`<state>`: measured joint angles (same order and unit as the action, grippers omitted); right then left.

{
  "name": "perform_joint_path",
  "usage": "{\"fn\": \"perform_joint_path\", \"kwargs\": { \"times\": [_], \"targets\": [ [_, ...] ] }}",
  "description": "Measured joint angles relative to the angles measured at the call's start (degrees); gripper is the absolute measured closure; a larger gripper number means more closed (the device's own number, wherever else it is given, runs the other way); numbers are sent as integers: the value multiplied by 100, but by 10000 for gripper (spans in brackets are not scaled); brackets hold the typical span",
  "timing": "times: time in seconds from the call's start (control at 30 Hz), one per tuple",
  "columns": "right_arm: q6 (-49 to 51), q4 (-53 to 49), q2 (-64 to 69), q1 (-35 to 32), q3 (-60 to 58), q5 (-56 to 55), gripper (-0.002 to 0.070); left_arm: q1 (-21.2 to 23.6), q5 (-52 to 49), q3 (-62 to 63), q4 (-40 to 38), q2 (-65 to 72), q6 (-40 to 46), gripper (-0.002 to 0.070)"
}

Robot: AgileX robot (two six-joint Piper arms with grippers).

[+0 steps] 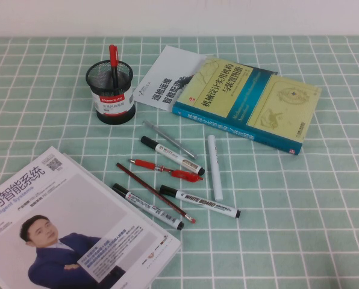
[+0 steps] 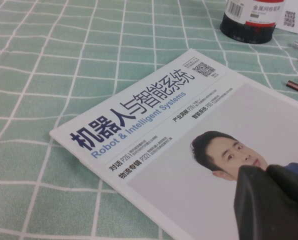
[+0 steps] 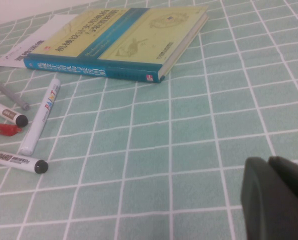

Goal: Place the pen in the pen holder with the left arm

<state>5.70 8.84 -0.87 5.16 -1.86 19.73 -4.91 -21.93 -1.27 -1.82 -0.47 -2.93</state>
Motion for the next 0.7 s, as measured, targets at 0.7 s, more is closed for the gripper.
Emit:
{"fn": "perform_joint_path", "kwargs": {
  "times": [0.7],
  "targets": [
    [0, 0, 0, 0, 0, 0, 696, 0, 1425, -25, -1751, 0, -836, 679]
  ]
}}
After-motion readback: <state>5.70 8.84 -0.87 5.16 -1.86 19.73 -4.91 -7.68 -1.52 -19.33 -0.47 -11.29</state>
